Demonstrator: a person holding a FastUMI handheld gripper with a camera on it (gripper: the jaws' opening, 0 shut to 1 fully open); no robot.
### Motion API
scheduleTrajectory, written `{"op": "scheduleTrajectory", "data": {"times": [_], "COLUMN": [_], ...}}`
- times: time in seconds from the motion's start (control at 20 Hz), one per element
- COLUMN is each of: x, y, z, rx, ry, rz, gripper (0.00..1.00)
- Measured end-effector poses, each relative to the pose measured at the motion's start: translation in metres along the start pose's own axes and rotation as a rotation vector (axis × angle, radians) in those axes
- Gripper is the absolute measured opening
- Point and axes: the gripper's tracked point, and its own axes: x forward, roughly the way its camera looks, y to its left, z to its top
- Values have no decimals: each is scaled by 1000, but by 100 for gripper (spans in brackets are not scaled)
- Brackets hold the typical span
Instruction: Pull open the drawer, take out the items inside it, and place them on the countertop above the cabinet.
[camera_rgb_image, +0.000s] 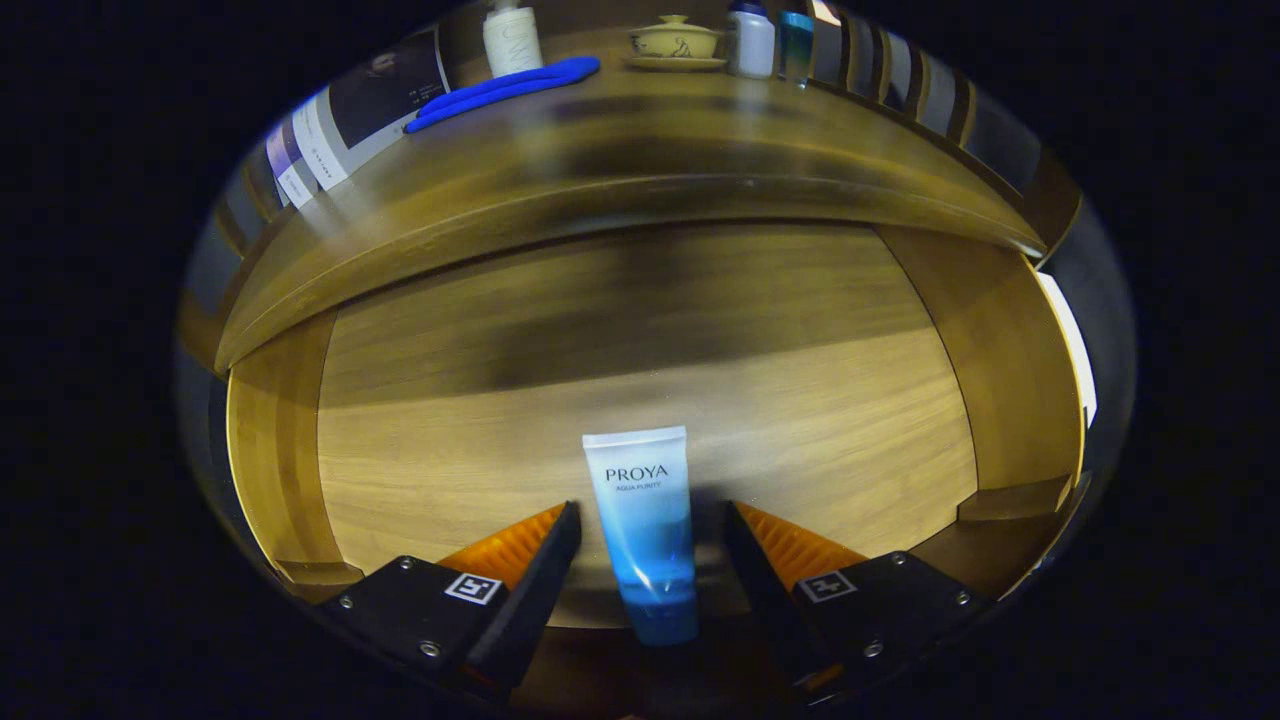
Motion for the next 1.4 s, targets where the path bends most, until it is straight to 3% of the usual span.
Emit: {"op": "scheduleTrajectory", "data": {"times": [0.25,0.3,0.45,0.65,0.8,1.4], "x": [0,3,7,1,-8,-73], "y": [1,3,0,7,-7,5], "z": [3,4,6,13,17,52], "rx": [21,25,19,44,39,-10], "ry": [-9,-14,-36,-89,-160,-453], "rz": [-13,-14,-12,39,1,39], "gripper": [88,85,55,48,48,48]}}
